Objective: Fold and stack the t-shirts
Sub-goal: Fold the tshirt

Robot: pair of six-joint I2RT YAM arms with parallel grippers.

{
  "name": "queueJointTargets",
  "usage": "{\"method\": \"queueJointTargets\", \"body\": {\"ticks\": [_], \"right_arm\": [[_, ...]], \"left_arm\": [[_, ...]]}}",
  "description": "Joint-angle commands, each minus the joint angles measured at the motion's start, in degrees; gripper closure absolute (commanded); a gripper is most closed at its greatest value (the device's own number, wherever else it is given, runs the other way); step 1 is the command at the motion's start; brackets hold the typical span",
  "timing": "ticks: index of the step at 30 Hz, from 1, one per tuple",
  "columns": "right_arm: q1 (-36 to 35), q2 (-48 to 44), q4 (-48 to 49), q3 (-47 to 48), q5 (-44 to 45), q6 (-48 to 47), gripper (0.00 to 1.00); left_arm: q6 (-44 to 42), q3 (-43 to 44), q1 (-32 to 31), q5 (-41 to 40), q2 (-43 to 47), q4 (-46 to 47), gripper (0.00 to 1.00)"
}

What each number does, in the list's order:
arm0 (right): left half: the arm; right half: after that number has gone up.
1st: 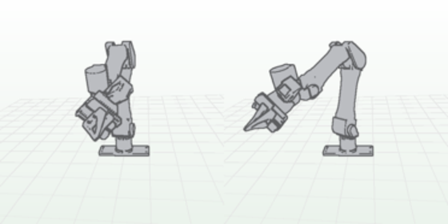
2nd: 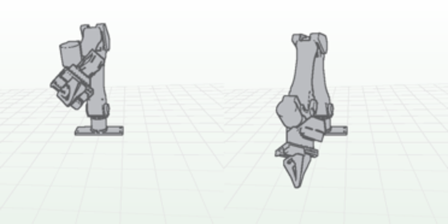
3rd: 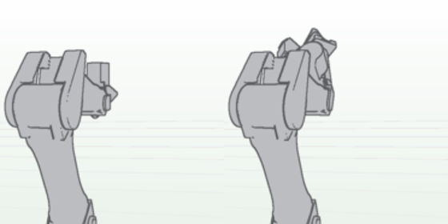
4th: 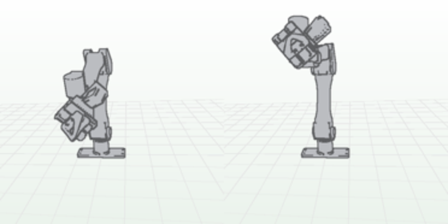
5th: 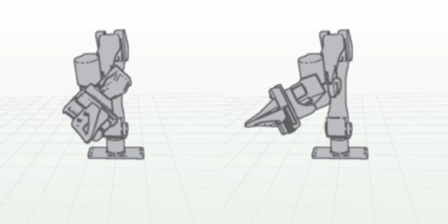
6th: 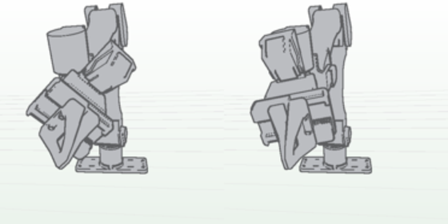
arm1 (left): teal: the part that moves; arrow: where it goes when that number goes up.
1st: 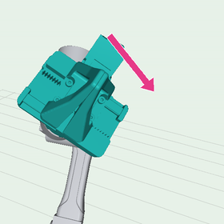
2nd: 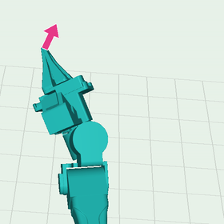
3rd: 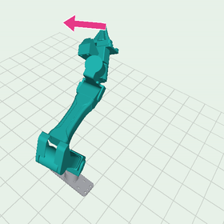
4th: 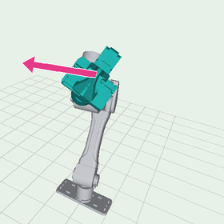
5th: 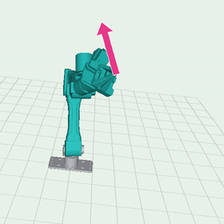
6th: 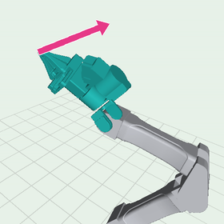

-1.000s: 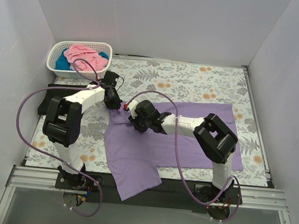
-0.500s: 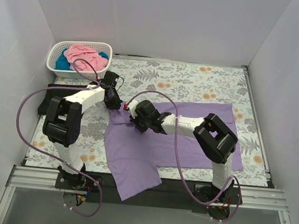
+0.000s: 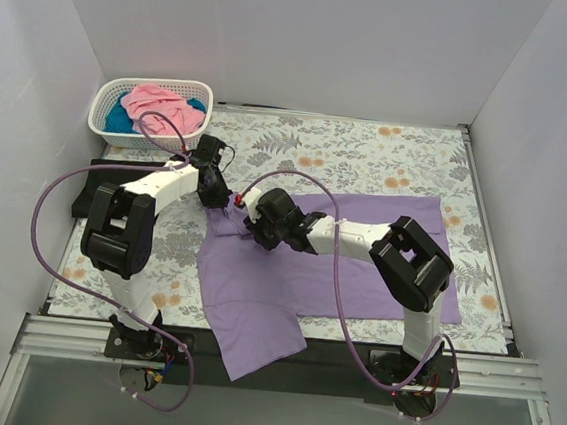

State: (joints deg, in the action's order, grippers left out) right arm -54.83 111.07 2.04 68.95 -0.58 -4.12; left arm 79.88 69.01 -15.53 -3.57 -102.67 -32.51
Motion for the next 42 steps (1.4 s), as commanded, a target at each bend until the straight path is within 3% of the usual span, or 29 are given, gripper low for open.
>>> {"method": "queueJointTargets", "body": {"ticks": [1,14,24,34,42], "right_arm": [[-0.54,-0.24,1.74,3.21,0.32,0.6,0.73],[-0.72,3.98,1.65,3.74,5.06,0.87,0.75],[-0.63,2.14,1.56,2.68,6.38,-0.01,0.99],[-0.72,-7.35,-0.2,-1.44,3.13,-3.96,0.99],[-0.63,-11.75,-4.24,-4.69,-1.79,-7.48,0.99]], "left_arm": [[-0.34,-0.46,-0.03,0.41,1.6,0.52,1.0],[-0.42,-0.55,0.06,0.67,1.69,0.52,1.0],[-0.86,0.24,0.06,-0.12,1.95,-0.53,1.0],[-1.04,1.57,0.06,0.14,7.47,-5.8,1.0],[0.54,-5.28,-0.29,3.49,15.65,-8.53,1.0]]}}
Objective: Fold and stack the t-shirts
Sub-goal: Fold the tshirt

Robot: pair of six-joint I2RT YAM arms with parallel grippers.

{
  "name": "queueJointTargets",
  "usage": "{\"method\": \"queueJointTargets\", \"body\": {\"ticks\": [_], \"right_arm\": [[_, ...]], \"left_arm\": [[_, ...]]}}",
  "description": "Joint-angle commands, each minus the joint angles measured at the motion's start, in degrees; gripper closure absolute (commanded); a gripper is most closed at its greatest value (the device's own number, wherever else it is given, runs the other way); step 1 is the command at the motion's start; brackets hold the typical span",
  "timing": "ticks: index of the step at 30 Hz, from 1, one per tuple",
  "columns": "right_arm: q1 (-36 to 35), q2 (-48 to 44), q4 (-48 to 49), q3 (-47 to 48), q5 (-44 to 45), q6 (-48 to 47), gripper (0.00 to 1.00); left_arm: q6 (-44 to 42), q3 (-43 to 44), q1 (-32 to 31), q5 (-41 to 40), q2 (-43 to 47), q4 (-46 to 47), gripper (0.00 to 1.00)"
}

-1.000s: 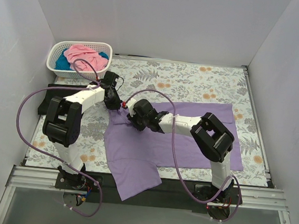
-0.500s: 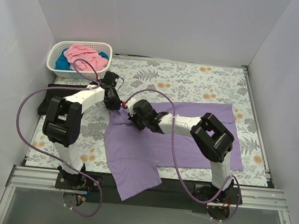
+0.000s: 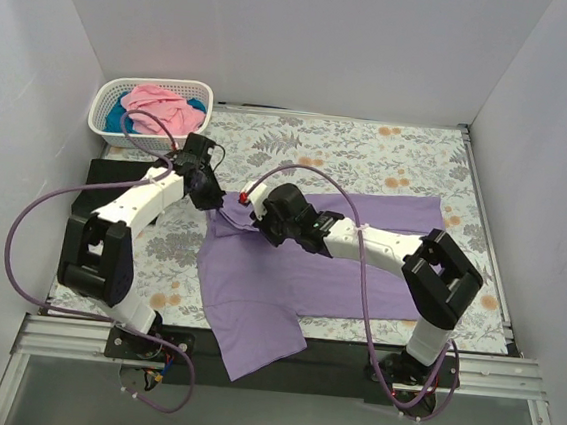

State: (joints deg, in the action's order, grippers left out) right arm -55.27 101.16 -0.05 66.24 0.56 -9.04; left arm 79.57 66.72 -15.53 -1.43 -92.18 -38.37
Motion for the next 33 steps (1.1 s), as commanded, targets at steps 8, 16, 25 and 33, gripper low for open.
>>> {"method": "queueJointTargets", "body": {"ticks": [8,16,25,33], "right_arm": [[-0.11,-3.16,-5.65,-4.45,-1.7,-4.85,0.99],[0.16,-3.96,-9.78,-4.01,1.02,-7.74,0.99],[0.51,-3.96,-13.57,-2.87,1.99,-9.15,0.99],[0.51,-3.7,-15.15,-1.9,2.43,-10.12,0.99]], "left_arm": [[2.69,-10.72,-2.05,6.7,11.85,-3.91,1.0],[4.1,-14.77,-3.98,8.11,12.9,-4.26,1.0],[5.86,-17.75,-6.62,11.01,14.66,-5.66,1.0],[7.62,-21.45,-8.29,11.89,15.19,-4.87,1.0]]}}
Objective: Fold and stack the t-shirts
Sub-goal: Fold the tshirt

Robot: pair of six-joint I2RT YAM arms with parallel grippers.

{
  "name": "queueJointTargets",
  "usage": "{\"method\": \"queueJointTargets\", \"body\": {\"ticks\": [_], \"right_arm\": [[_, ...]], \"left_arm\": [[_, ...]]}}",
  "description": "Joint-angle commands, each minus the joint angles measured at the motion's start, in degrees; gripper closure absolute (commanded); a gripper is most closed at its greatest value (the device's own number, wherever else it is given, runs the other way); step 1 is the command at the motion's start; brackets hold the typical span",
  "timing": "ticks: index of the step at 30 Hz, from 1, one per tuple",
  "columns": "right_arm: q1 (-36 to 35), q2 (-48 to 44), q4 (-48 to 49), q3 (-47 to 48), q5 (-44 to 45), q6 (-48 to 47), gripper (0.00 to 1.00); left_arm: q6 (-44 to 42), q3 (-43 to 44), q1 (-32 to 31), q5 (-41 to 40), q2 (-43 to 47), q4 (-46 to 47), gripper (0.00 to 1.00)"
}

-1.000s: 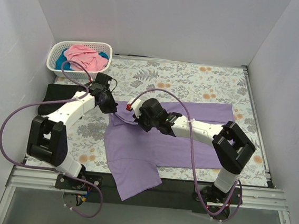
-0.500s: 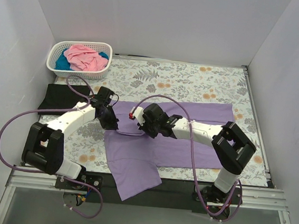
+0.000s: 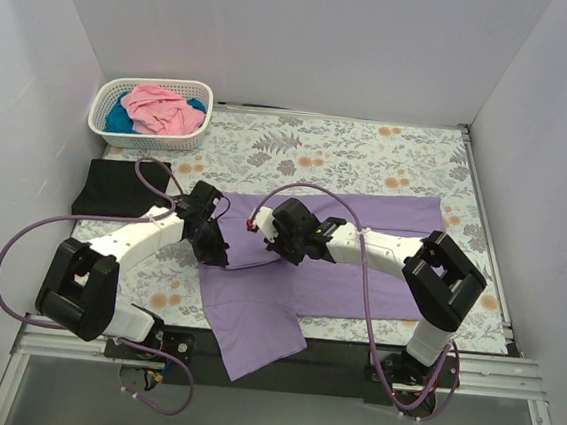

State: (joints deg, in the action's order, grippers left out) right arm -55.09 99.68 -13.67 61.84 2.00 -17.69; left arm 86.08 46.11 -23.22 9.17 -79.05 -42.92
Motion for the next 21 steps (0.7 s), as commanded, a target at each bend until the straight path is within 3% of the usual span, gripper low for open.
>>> {"method": "queueJointTargets", "body": {"ticks": [1,8,12,15,21], "right_arm": [[0.25,-2.03,-1.79,2.49,0.9,-1.64,0.99],[0.33,1.04,-5.13,4.07,-0.06,-2.17,0.99],[0.33,1.57,-6.72,5.56,-3.21,-1.91,0.76],[0.25,1.13,-7.6,6.18,-4.11,-1.91,0.66],[4.27,-2.55,-8.04,5.39,0.37,0.36,0.58]], "left_arm": [[1.1,-0.93,-0.68,1.2,1.97,-0.24,1.0],[1.28,-2.25,-1.65,1.73,0.56,0.81,1.0],[1.72,-3.22,-2.0,1.2,0.91,1.08,0.89],[2.77,-3.04,-2.0,-0.2,2.31,0.91,0.85],[0.76,3.98,-0.52,-6.16,3.2,-3.13,0.6]]}}
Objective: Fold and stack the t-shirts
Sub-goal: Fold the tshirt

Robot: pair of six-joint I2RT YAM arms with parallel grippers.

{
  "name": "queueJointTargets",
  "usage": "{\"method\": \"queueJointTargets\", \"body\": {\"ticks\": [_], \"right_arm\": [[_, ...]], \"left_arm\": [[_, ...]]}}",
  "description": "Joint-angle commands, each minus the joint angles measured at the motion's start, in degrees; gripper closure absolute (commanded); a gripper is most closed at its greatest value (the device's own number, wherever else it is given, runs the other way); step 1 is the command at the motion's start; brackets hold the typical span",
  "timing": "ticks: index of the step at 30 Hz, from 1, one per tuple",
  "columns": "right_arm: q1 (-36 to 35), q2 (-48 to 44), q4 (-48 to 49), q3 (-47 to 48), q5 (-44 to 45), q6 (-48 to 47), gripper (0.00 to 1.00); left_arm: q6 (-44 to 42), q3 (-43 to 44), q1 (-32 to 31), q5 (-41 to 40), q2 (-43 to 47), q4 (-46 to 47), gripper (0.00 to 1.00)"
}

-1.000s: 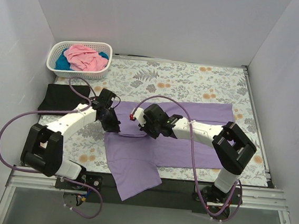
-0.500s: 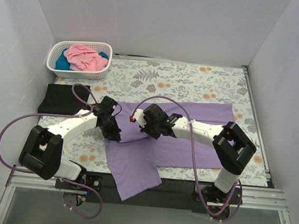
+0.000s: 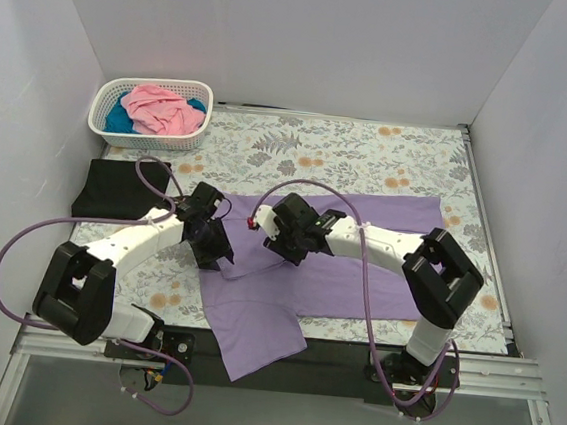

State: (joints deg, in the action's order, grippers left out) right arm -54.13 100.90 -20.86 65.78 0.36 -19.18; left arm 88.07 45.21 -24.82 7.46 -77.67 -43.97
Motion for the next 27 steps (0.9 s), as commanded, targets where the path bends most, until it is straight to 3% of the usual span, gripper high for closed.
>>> {"method": "queueJointTargets", "body": {"ticks": [1,9,14,19,27], "right_arm": [[4.98,-4.48,-0.76,1.28,1.32,2.65,0.58],[30.11,-9.94,0.91,-0.12,2.45,15.38,0.59],[43.55,-10.81,6.0,-3.28,0.08,24.52,0.59],[50.86,-9.85,9.96,-6.01,-3.61,26.91,0.6],[56.41,-7.83,12.77,-8.91,-5.01,29.81,0.62]], "left_arm": [[-2.02,6.1,1.61,-5.52,1.56,-2.0,0.57],[-8.44,13.41,11.45,-12.73,-7.22,6.41,0.54],[-11.08,17.45,13.3,-15.99,-14.78,11.35,0.57],[-12.22,22.2,13.83,-16.16,-21.11,13.9,0.65],[-11.87,24.4,13.83,-14.32,-25.33,16.02,0.73]]}}
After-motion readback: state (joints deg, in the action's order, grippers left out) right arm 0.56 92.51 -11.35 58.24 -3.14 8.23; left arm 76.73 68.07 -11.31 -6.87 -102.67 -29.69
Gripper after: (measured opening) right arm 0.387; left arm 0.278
